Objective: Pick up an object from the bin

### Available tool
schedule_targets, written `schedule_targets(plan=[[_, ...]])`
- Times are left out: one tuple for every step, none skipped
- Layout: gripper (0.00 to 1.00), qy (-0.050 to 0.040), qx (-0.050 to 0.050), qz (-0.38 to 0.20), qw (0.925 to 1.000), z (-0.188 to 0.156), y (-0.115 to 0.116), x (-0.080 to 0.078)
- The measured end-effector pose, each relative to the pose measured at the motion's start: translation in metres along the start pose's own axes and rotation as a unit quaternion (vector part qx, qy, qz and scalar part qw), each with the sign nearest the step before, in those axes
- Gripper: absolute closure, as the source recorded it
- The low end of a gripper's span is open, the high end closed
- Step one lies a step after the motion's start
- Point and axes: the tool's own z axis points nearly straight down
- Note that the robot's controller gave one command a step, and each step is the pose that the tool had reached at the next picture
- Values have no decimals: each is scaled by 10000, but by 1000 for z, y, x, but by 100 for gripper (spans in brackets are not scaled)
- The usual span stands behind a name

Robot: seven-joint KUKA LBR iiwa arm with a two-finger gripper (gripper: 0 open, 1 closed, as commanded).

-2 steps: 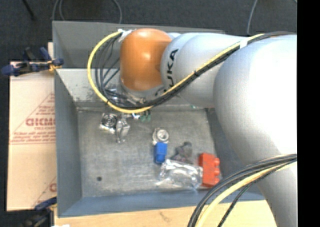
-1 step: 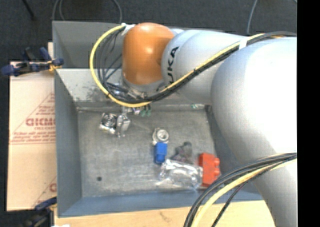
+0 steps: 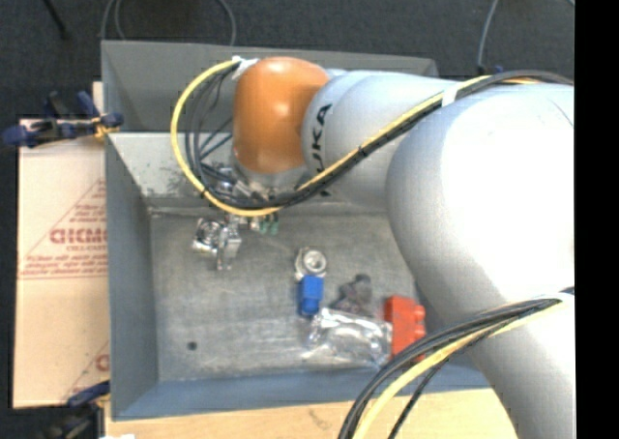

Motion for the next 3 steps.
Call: schedule_targets(plan=[[0,19,7,2,10000,-1,0,-1],[100,-1,9,14,10000,-3,-1,-3],[100,-22,7,27,10000,-116,0,-6]])
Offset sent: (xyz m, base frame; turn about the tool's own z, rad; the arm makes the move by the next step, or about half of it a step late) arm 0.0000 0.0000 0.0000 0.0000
